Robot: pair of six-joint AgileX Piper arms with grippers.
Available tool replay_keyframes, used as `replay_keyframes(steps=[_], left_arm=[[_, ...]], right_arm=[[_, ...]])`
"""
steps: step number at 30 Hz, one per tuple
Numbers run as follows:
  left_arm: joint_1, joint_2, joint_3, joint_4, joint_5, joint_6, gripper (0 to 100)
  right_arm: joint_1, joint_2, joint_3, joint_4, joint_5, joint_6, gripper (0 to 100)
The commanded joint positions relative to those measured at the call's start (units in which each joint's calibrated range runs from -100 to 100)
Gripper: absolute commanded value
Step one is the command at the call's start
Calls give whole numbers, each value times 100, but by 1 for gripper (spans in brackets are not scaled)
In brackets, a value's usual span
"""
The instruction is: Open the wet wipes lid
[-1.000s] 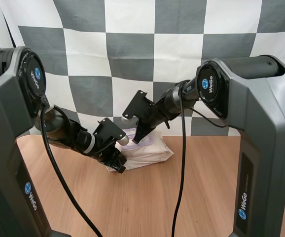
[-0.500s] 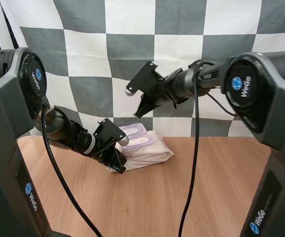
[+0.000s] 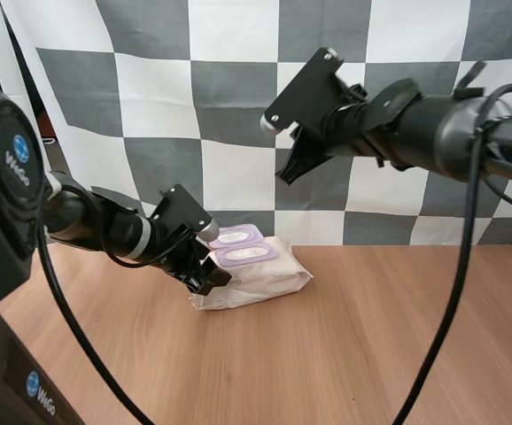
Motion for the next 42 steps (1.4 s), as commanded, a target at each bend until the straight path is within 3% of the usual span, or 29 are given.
replay_keyframes(steps=[1,6,11,14,15,17,18,21,28,30,34,42], left_arm=[[161,-838,-1,-6,717,-31,100],[589,-2453,-1,-6,2486,-80,100],[987,-3951,-1,9,2662,-166,100],[1064,-4871,-1,36,2662,-372,96],[1064,-5130,-1,52,2662,-431,78],[1054,-5539,-1,-11,2662,-599,25],[1022,-5724,-1,-83,2662,-684,0],[833,-6098,-1,-263,2662,-879,0],[-57,-6264,168,-94,2662,-1527,0],[-198,-6383,232,-20,2662,-1643,0],[-283,-7224,296,-21,2402,-2079,0],[-365,-8546,465,-36,256,-2781,0]], right_arm=[[-162,-1495,1,-44,459,107,0],[-252,-2305,1,-125,700,407,0],[-252,-3074,1,-125,1347,988,0],[-252,-3445,1,-125,1918,1222,0],[-252,-3558,1,-125,2064,1278,0],[-252,-3742,1,-125,2189,1334,0],[-252,-3826,1,-125,2189,1334,0],[-252,-3992,1,-135,2189,1444,0],[-252,-4102,1,-556,2189,2215,0],[-252,-4161,1,-836,2207,2568,0],[-252,-4516,279,-1353,2127,3479,0],[-252,-5862,2117,-1336,-203,3653,0]])
